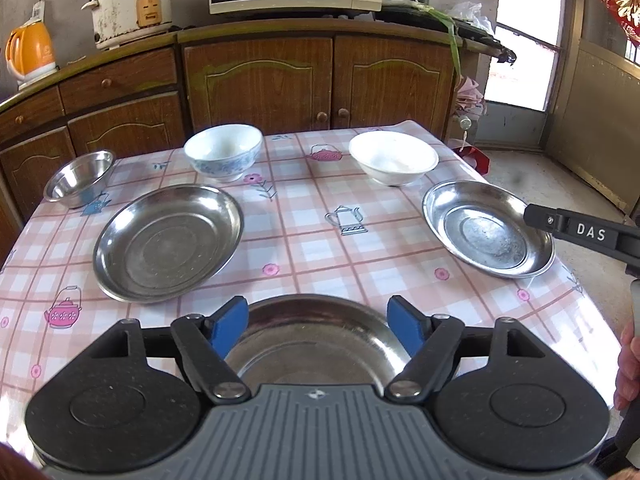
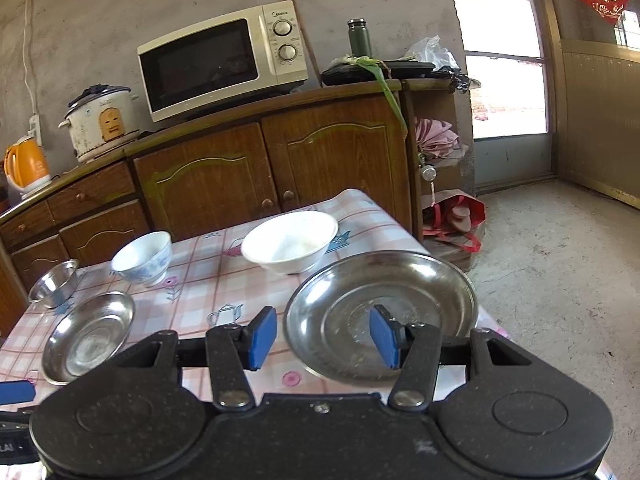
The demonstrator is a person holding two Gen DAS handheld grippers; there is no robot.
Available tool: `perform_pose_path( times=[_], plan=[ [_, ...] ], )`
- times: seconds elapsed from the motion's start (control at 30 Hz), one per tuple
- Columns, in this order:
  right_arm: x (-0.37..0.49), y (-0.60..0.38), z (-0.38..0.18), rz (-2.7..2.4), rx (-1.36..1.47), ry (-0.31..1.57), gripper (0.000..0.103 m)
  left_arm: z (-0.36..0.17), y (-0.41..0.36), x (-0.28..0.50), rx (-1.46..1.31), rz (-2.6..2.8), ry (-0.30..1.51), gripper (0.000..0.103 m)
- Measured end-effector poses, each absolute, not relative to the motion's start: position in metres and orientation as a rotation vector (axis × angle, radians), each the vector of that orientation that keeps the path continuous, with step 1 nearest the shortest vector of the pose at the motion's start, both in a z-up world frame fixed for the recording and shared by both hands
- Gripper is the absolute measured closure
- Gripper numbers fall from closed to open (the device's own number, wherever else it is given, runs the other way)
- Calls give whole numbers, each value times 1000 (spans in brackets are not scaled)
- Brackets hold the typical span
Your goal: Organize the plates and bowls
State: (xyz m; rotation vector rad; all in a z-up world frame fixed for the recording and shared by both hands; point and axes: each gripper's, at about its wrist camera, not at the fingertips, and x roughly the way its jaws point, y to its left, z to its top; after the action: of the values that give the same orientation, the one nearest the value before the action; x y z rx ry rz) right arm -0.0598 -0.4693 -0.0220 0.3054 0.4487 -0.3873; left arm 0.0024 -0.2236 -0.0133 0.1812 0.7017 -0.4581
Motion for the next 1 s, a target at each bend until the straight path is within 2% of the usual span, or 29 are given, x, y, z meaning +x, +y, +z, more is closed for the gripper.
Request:
perform_pose_path(
  times=[0.27, 0.37, 1.0],
  plan=[
    [-54, -495, -22, -408, 280, 449, 39, -7, -258, 11, 192, -491, 680, 24],
    [-50, -506, -21, -418, 267, 455, 35, -7, -273, 15, 195, -507, 676, 23],
    [-21, -564, -44, -500, 273, 559, 35, -37, -348, 49, 209, -519, 733, 21]
  ],
)
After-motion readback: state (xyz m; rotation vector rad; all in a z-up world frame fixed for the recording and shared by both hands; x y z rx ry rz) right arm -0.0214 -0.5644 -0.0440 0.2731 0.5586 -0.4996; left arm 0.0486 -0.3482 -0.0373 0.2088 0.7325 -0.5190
